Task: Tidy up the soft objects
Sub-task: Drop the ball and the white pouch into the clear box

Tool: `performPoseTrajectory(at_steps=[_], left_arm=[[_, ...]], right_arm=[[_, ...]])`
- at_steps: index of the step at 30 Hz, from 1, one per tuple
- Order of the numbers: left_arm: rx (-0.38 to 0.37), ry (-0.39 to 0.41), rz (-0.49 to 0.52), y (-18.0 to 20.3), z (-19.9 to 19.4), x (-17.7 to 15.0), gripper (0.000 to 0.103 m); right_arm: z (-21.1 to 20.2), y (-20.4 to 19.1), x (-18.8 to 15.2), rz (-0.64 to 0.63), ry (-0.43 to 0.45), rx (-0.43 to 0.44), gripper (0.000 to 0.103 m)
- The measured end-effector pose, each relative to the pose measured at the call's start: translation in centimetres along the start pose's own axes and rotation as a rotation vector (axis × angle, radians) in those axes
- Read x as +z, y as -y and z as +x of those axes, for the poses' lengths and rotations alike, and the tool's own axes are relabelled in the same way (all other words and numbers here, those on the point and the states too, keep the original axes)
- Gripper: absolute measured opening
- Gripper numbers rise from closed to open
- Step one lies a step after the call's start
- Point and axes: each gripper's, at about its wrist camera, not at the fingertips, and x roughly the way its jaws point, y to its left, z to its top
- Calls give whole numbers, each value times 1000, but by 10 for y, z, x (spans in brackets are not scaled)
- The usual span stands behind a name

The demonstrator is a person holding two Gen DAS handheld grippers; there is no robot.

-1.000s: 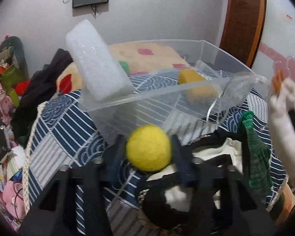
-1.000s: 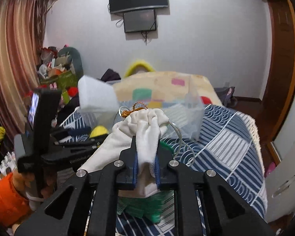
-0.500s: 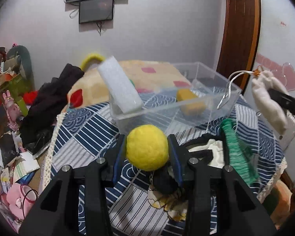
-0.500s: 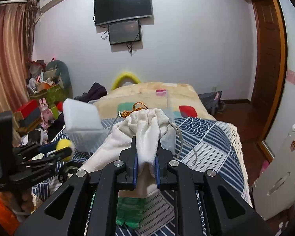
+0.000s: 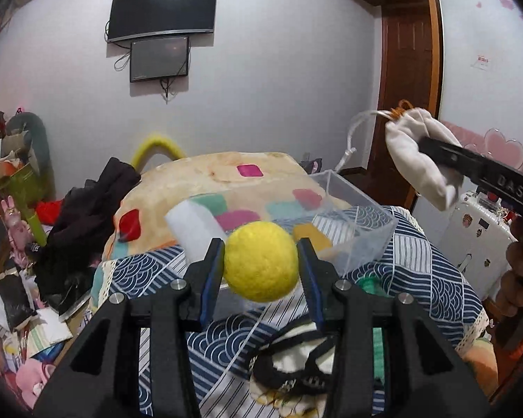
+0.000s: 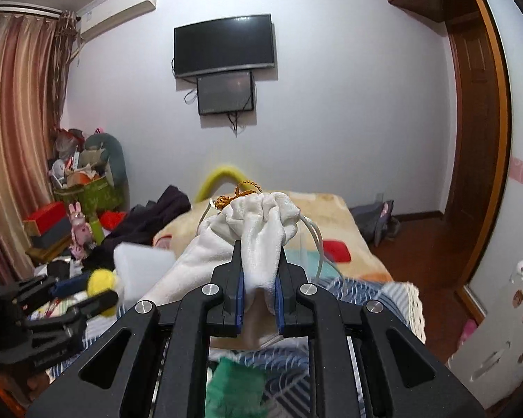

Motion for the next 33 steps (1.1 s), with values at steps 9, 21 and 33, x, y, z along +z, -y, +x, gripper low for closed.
performPoseTrajectory(at_steps=[9,21,33], left_arm=[[-18,-43,-14,3,40,16,42],[-19,-177,23,17,95,9,42],[-18,-218,23,21,108,3,47]], right_arm=[[38,-1,5,-26,-15,-36,12],[83,7,-27,-70,-203,-28,12],[92,10,-34,-130,-288,-47,19]])
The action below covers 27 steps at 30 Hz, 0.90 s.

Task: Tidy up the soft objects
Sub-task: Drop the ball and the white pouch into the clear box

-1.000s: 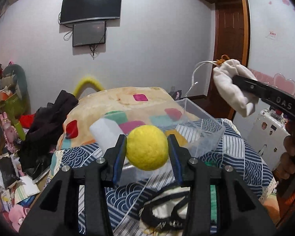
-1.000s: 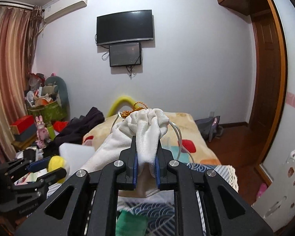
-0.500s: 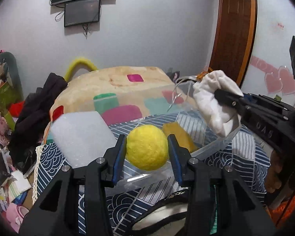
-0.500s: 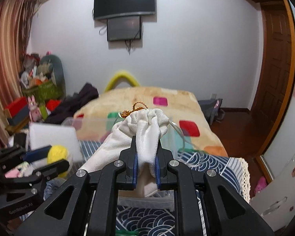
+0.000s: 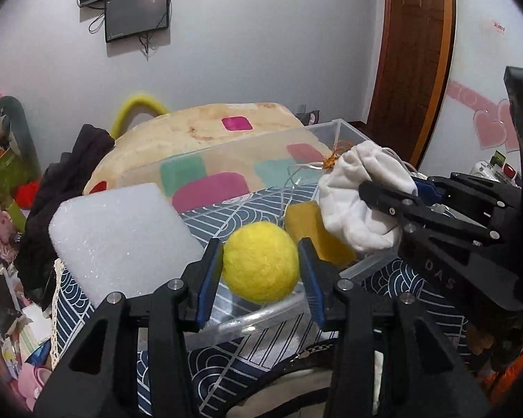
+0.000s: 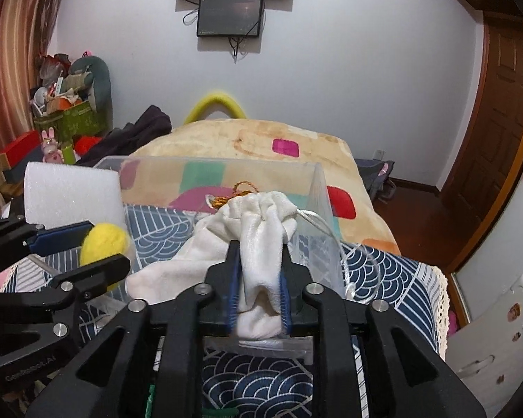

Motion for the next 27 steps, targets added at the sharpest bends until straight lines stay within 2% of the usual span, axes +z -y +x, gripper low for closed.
performPoseTrajectory(at_steps=[5,10,14,19,21,24,27], left_arm=[[-12,12,-13,-3,-10,0,63],[0,58,-15,-3,-33,2,67],[32,128,11,-2,-61,2,78],[25,188,18,-7,-95,-3,87],[22,195,17,-8,-103,-8,91],[23,191,18,-8,-108,-16,93],[9,165,8,-7,-106,-28,96]], right_arm=[[-4,2,1,11,4,19,34],[-22,1,5,10,49,33,35],[-42,3,9,18,96,45,46],[-67,0,10,26,163,58,50],[-76,-1,9,30,181,66,51],[-85,-4,0,36,197,70,60],[-87,-9,-11,43,191,69,60]])
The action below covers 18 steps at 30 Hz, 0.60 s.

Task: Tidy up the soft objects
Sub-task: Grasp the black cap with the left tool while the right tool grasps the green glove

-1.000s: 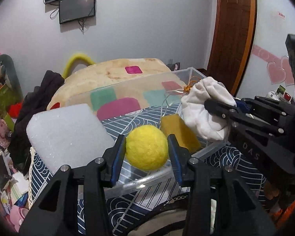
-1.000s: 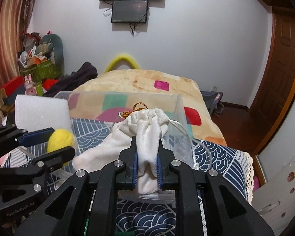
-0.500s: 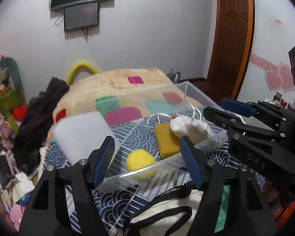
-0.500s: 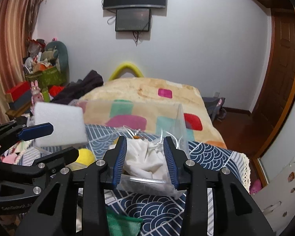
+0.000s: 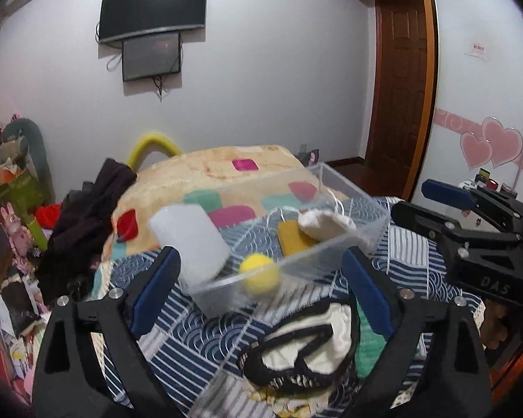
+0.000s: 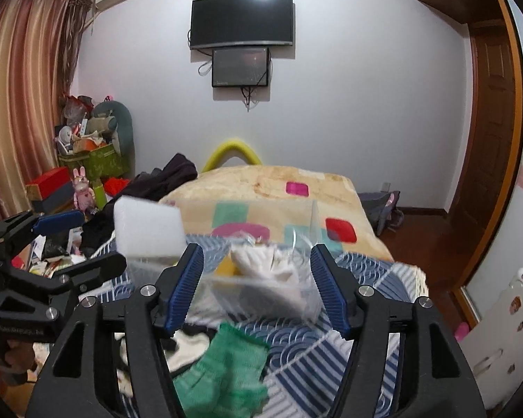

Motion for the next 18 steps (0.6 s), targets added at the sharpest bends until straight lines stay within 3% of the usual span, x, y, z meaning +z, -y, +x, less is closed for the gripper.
performPoseTrajectory(at_steps=[10,18], left_arm=[[-12,-101,-15,3,2,-52,96],[-42,-189,-34,7,11,-78,96]], right_arm=[[8,-12,-37,34,-99,56,60],[35,-13,-77,84,-252,94,60]])
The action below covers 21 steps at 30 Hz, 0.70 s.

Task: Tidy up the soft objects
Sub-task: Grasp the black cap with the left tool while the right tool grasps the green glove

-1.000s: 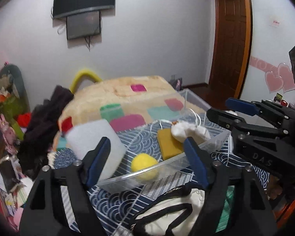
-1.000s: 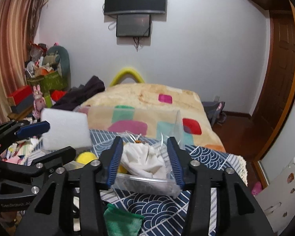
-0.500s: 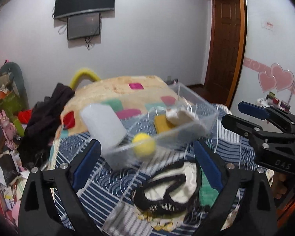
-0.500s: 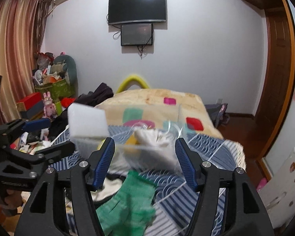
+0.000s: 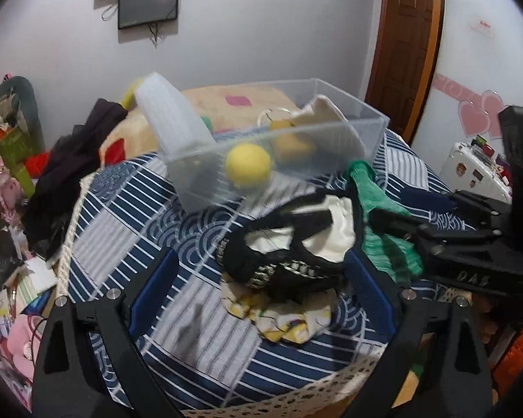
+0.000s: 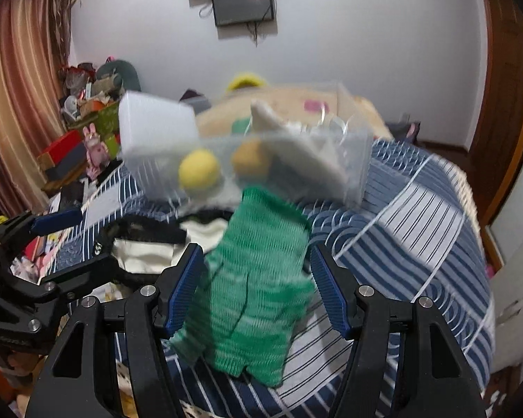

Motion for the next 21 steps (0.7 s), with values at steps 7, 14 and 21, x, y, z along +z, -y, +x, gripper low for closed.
performPoseTrajectory(at_steps=[7,14,21], left_arm=[[-27,-47,52,17,16,-6,96],[-59,-43,17,15,28,-1,95],[-63,5,0,10,29,9,71]], right_arm=[[1,1,-15,-14,-31,32,39],[-9,5,-16,-26,-5,22,23],[-28,21,-12,9,56,-12,23]])
